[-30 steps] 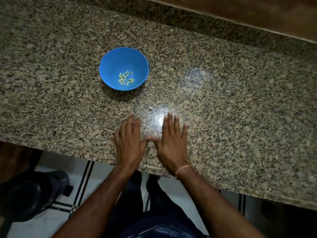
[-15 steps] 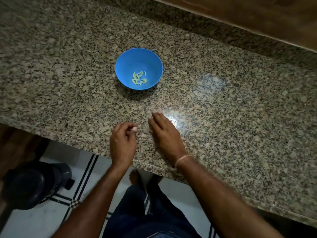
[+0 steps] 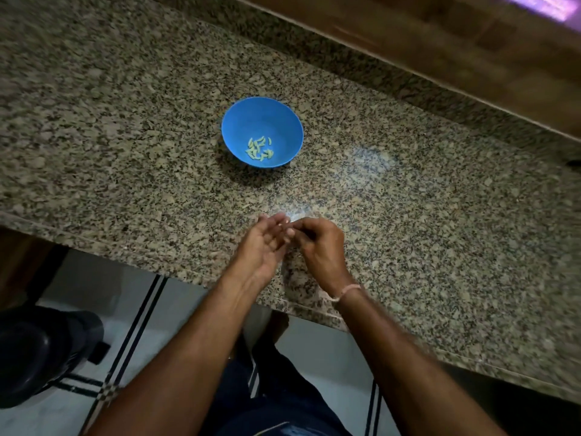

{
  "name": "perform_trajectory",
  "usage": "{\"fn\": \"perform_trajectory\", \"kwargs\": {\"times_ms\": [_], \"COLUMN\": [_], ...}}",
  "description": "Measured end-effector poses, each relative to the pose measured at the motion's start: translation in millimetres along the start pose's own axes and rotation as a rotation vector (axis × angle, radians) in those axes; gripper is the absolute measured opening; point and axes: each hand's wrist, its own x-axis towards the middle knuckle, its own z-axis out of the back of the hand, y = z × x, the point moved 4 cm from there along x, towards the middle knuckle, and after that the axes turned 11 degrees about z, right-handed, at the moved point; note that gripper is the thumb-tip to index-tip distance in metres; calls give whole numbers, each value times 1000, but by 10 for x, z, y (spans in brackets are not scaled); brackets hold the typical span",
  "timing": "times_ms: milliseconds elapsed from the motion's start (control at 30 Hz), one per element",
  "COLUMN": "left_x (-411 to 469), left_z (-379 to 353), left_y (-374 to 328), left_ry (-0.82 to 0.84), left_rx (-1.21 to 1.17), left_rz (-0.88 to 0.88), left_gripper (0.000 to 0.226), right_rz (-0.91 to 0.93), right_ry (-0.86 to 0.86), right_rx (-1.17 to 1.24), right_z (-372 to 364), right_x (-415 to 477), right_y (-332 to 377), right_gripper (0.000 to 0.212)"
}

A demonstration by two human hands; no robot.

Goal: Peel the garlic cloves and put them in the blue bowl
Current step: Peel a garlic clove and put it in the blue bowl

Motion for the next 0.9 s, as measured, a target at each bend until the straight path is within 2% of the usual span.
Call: {"fn": "perform_trajectory", "kwargs": {"times_ms": [100, 300, 367, 433, 500, 567, 733, 800, 867, 900], "left_x": [-17, 66, 53, -6, -48, -69, -73, -85, -121, -140], "left_z": [-185, -142, -47, 21, 83, 130, 142, 156, 237, 271], "left_y": [71, 96, 71, 46, 21, 11, 89, 102, 85, 82], "left_ry": [10, -41, -51, -58, -77, -81, -110, -129, -158, -165], "left_rx": [-110, -106, -45, 4, 24, 8, -30, -62, -109, -130], "left_rz": [45, 42, 42, 32, 8, -13, -45, -63, -92, -101], "left_gripper": [43, 46, 46, 45, 45, 46, 50, 51, 50, 49], "right_rz": [26, 124, 92, -27, -95, -88, 192, 190, 119, 86], "right_ry": [-17, -182, -144, -36, 43, 107, 302, 228, 160, 178], "right_rx": [94, 73, -135, -471, -738, -843, -721, -645, -699, -758], "right_z": [32, 320, 481, 672, 766, 661, 58, 260, 578, 715], "right_x": [-126, -300, -370, -481, -563, -525, -116, 71, 276, 352], "right_y": [188, 122, -225, -718, -1070, -1083, -676, -720, -940, -1048], "right_gripper": [17, 12, 37, 67, 79, 83, 84, 80, 79, 80]}}
